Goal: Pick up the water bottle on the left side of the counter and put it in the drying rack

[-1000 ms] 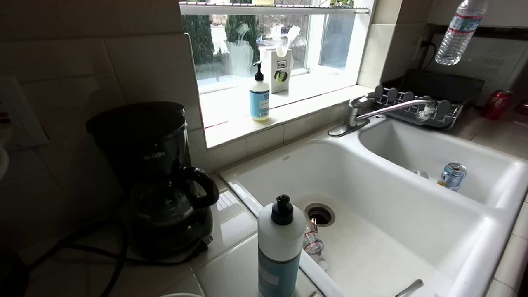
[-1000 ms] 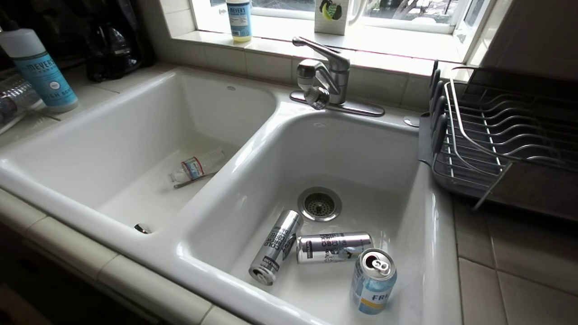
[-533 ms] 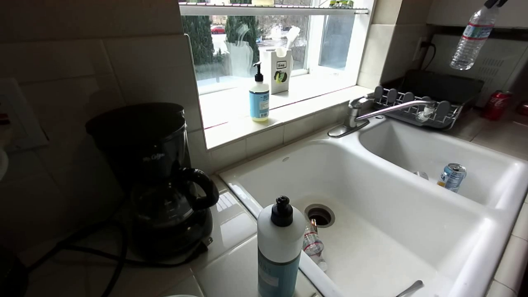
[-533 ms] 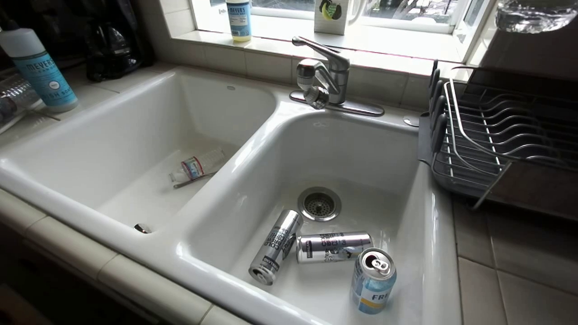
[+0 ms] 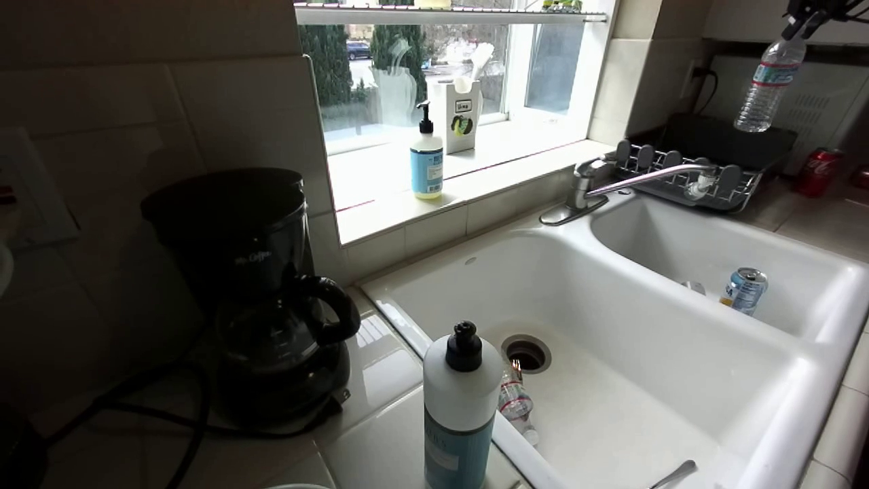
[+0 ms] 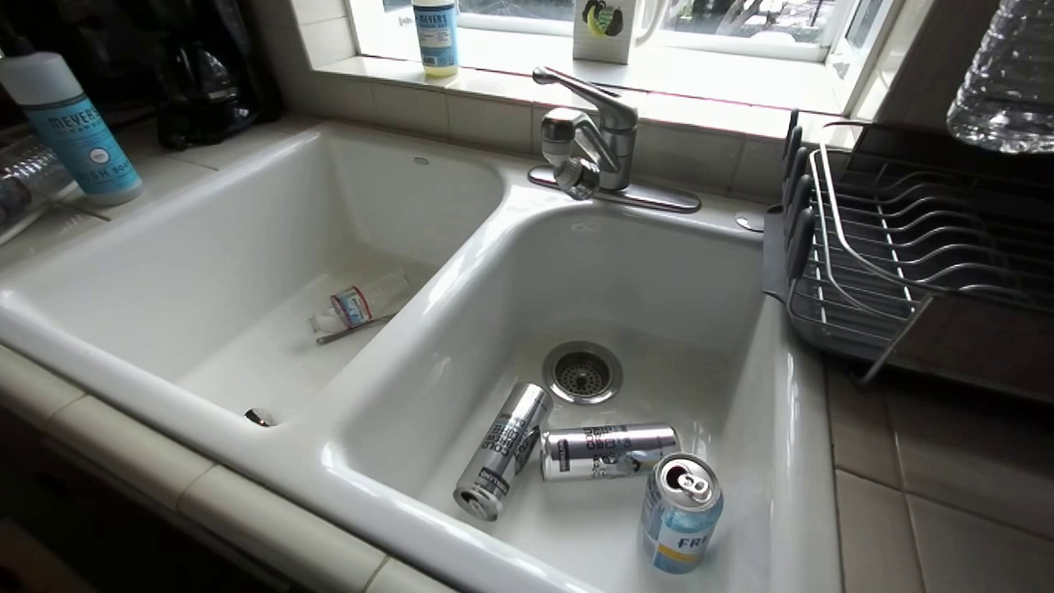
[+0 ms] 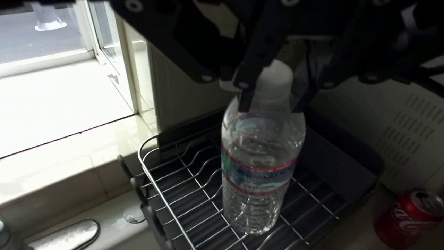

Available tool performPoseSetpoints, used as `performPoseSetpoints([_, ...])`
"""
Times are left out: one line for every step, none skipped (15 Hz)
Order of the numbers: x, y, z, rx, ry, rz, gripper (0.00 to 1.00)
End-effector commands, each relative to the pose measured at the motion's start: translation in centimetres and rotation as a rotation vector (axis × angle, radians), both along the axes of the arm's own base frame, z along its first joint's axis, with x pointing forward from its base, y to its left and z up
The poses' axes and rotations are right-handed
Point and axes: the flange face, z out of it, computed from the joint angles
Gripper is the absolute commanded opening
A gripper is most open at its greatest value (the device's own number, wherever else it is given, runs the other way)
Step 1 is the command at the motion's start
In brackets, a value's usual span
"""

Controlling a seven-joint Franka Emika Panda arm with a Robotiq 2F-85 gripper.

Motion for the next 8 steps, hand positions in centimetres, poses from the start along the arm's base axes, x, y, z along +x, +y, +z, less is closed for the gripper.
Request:
performPoseSetpoints([0.9, -2.2, -1.5, 0.093, 0.011, -0.051, 0.08])
performPoseSetpoints([0.8, -2.7, -2.0, 0.111, 0.015, -0.060, 0.08])
performPoseSetpoints([0.9, -3.1, -2.6, 0.125, 0.018, -0.069, 0.08])
performPoseSetpoints([1.0, -3.6, -3.0, 0.135, 0.018, -0.074, 0.08])
performPoseSetpoints([1.1, -3.9, -3.5, 0.140, 0.012, -0.080, 0.08])
performPoseSetpoints([1.2, -4.2, -4.0, 0.137, 0.016, -0.086, 0.08])
performPoseSetpoints([1.2, -4.4, -4.4, 0.143, 0.023, -0.093, 0.08])
performPoseSetpoints([1.3, -4.5, -4.9, 0.143, 0.027, -0.095, 0.08])
